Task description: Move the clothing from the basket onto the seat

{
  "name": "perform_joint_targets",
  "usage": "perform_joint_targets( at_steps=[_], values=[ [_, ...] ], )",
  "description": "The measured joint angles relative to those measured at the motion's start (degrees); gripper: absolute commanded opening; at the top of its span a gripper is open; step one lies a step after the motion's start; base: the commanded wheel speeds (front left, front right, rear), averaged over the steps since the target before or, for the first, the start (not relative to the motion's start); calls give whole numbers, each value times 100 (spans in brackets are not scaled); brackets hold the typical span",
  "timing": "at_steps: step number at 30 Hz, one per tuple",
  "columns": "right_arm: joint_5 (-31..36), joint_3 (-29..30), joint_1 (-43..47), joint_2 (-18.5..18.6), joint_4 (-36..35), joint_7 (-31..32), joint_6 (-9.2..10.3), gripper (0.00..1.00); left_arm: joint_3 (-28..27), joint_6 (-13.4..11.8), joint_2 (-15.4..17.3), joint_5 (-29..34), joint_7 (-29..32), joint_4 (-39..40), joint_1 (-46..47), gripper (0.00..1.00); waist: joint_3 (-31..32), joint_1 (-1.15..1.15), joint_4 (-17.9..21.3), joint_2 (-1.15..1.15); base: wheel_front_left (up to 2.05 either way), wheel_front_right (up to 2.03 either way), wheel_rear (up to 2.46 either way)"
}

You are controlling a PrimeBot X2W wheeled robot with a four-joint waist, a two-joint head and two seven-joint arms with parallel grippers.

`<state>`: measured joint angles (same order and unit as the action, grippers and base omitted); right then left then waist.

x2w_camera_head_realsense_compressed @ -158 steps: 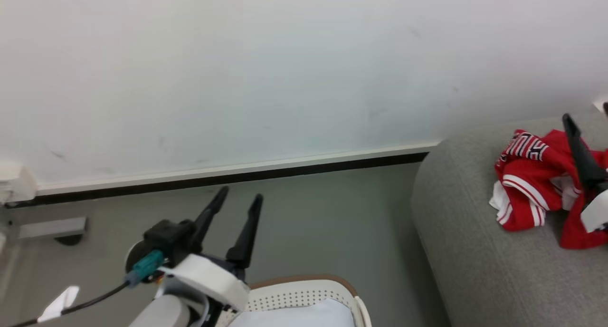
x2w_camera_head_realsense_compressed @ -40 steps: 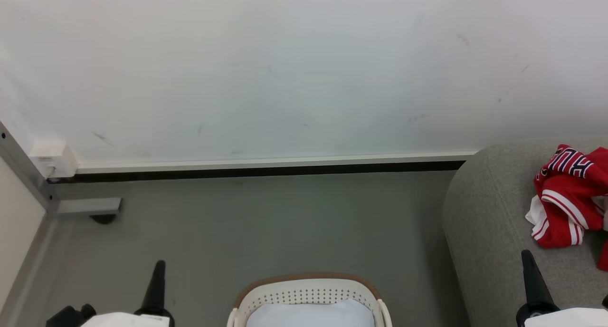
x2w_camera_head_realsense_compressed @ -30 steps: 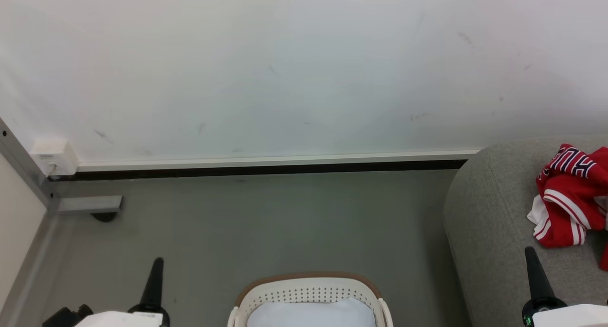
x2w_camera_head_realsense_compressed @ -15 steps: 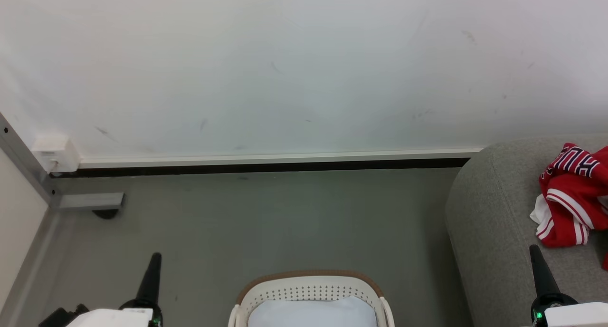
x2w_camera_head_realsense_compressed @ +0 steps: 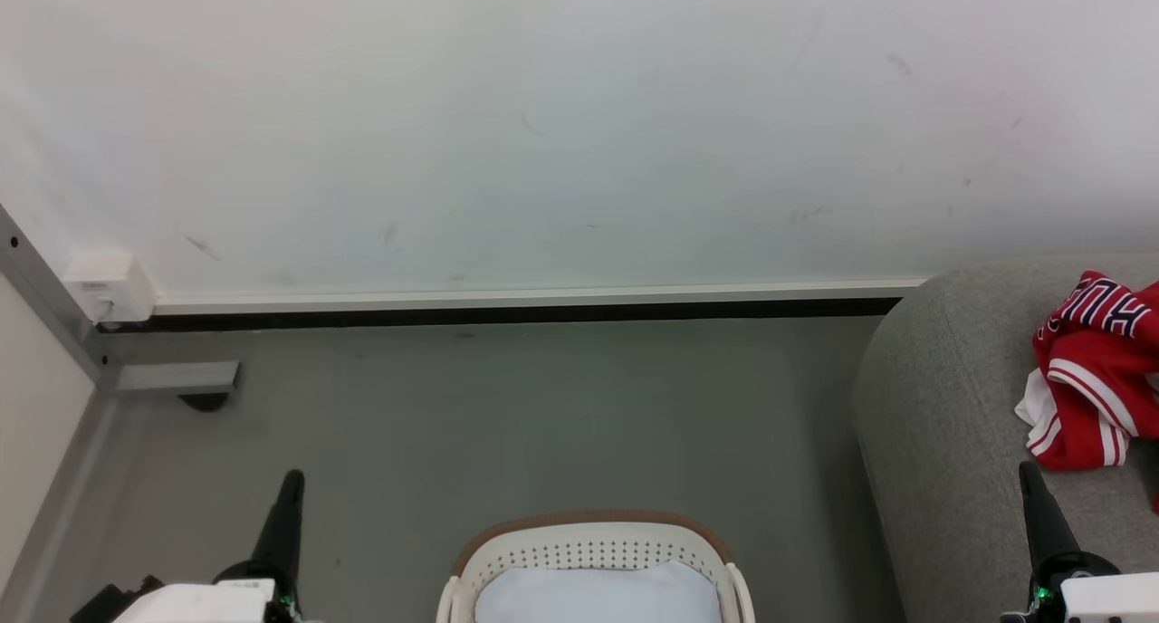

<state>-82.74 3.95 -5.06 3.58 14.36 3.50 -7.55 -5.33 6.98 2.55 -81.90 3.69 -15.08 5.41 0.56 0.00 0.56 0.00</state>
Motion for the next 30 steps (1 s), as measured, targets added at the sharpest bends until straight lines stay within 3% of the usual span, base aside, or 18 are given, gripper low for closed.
perform_joint_targets(
  at_steps=[30],
  values=[
    [-1001, 218, -76, -35, -18, 278, 0, 0, -119, 38, 10, -1007, 285, 91, 56, 0, -74, 0, -56, 0, 0, 0, 0]
  ],
)
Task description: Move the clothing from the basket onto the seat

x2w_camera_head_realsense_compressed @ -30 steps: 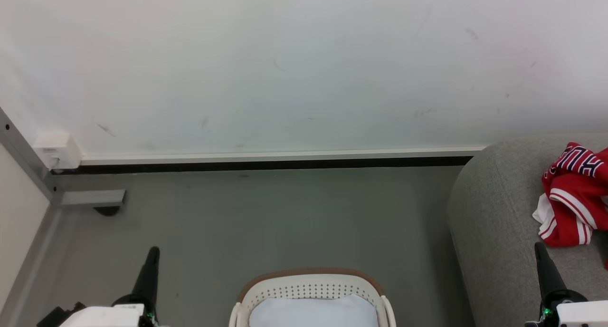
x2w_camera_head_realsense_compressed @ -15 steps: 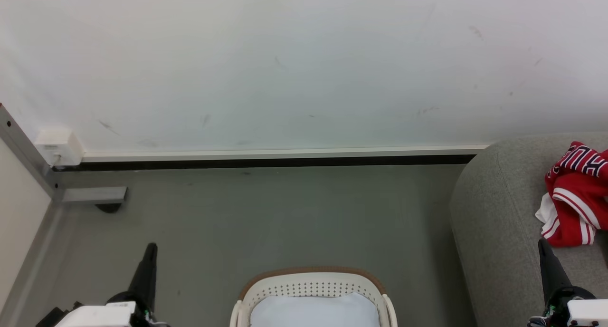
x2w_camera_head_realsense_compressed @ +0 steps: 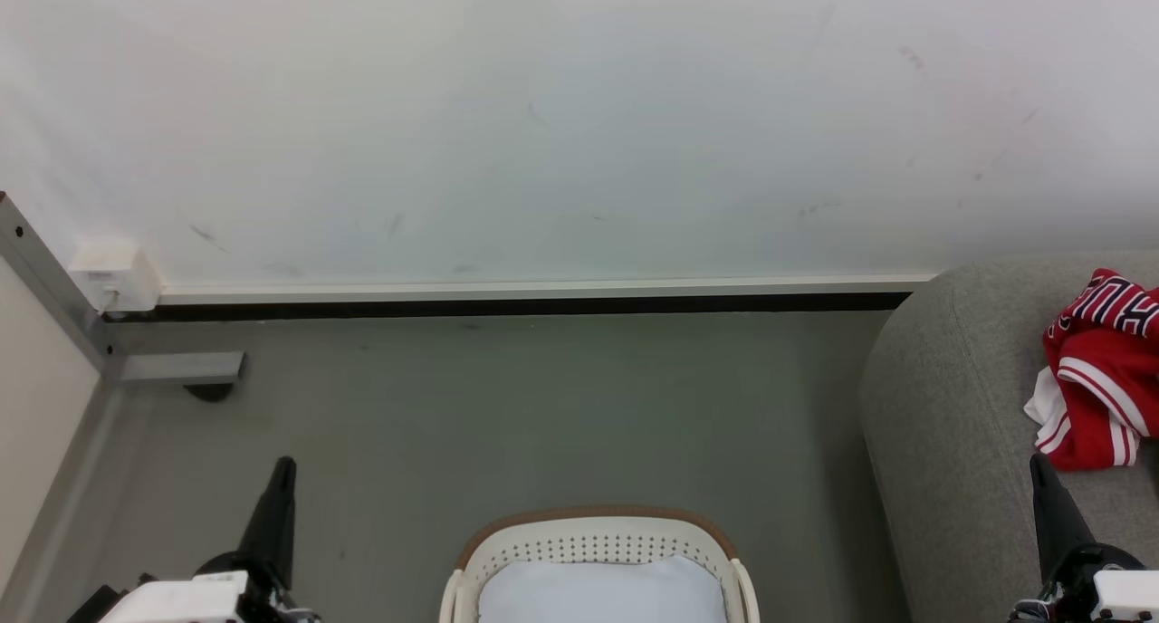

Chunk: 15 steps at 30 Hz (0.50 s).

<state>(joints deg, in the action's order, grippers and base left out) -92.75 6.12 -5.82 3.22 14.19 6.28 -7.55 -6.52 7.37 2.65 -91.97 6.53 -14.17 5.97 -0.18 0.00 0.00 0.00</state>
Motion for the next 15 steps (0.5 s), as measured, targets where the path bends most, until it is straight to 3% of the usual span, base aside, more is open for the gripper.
perform_joint_targets(
  at_steps=[15],
  values=[
    [1, 8, -1, -7, -1, 5, 0, 0, 0, 0, 0, 0, 0, 1, 1, 0, 0, 0, 0, 0, 0, 0, 0]
  ],
)
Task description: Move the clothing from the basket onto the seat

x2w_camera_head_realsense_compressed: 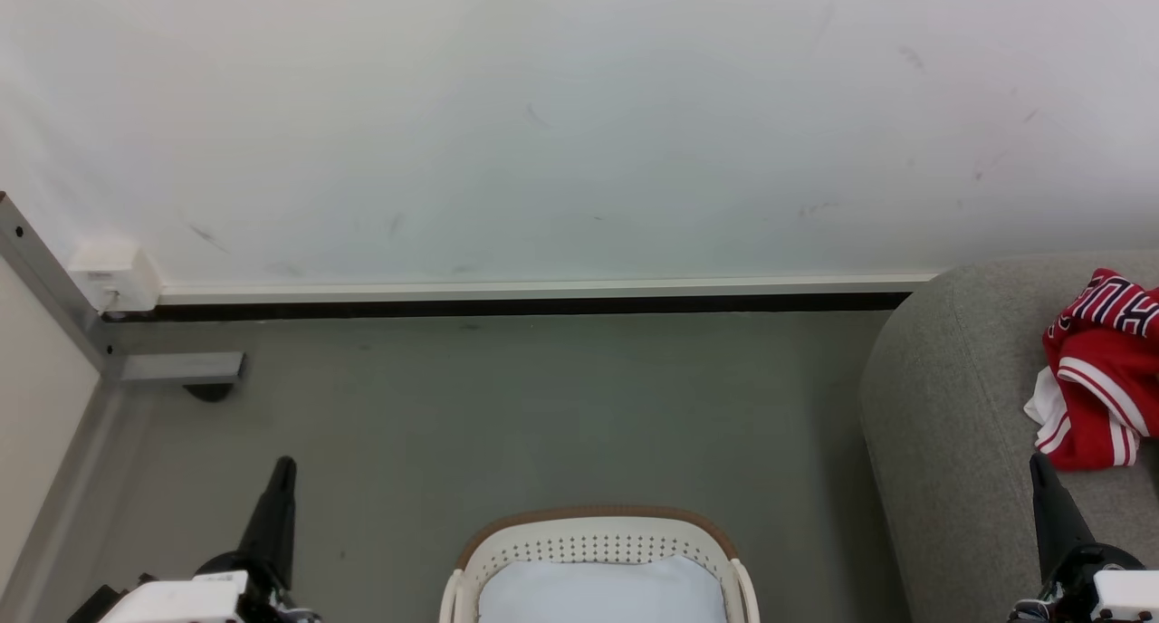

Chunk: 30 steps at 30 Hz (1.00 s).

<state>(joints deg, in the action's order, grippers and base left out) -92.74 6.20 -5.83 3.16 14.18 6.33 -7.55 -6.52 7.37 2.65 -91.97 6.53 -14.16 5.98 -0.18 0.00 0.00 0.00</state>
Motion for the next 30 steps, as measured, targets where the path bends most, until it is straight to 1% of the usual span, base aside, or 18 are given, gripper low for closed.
perform_joint_targets(
  at_steps=[30],
  values=[
    [0, 12, -1, -9, 0, 14, 0, 0, 0, 0, 0, 0, 0, 1, 1, 0, 0, 0, 0, 0, 0, 0, 0]
  ],
)
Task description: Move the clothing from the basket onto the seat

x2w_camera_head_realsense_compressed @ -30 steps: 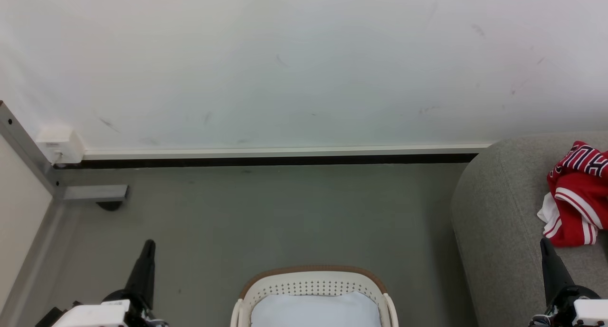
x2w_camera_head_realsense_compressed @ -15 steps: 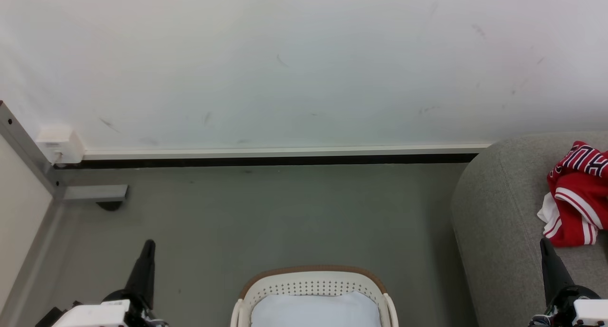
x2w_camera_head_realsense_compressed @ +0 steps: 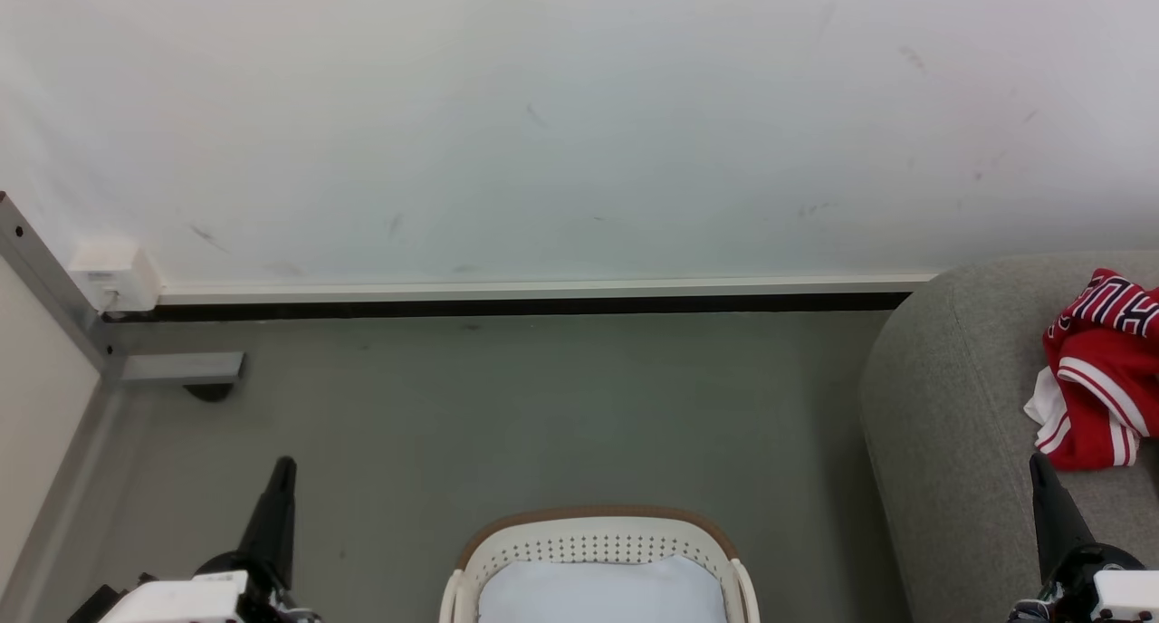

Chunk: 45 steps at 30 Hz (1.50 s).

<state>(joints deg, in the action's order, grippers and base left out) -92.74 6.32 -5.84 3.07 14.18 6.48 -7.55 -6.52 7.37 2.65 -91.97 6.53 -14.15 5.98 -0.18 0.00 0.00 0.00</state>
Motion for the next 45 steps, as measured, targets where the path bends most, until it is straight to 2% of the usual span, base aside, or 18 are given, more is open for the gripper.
perform_joint_targets(
  at_steps=[45],
  values=[
    [7, 11, -1, -8, 0, 2, 0, 0, 0, 0, 1, 0, 0, 1, 1, 0, 0, 0, 0, 0, 0, 0, 0]
  ],
)
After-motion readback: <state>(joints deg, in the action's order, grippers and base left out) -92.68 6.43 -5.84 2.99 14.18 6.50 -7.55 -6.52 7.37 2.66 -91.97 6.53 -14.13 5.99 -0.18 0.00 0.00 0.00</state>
